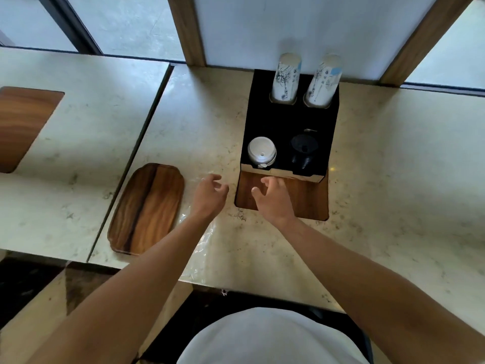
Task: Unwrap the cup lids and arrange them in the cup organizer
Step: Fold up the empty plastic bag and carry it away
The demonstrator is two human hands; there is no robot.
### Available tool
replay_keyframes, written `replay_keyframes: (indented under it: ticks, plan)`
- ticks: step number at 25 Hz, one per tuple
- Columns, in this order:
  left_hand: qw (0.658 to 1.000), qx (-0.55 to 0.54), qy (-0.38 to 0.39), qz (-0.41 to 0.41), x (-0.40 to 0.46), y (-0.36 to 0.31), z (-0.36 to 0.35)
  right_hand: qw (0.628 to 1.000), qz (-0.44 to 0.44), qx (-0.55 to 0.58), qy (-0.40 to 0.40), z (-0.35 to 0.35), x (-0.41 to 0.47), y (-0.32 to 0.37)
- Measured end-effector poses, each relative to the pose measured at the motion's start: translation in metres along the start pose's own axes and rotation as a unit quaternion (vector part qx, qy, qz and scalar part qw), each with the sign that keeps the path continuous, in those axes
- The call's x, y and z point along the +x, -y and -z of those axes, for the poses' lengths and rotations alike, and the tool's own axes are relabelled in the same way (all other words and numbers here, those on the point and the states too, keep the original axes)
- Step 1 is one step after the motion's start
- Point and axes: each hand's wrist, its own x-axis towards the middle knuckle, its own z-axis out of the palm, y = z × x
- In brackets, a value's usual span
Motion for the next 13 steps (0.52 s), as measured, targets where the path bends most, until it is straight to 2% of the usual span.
replay_keyframes:
  ticks: [9, 13]
  plan:
    - [0.995, 0.026, -0.068, 0.065, -0.018, 0.066, 0.049, 0.995, 0.004, -0.021, 0.101, -0.070, -0.020, 0.028]
    - [0.992, 0.036, -0.069, 0.095, -0.024, 0.086, 0.057, 0.991, -0.021, -0.024, 0.129, -0.089, -0.027, 0.031]
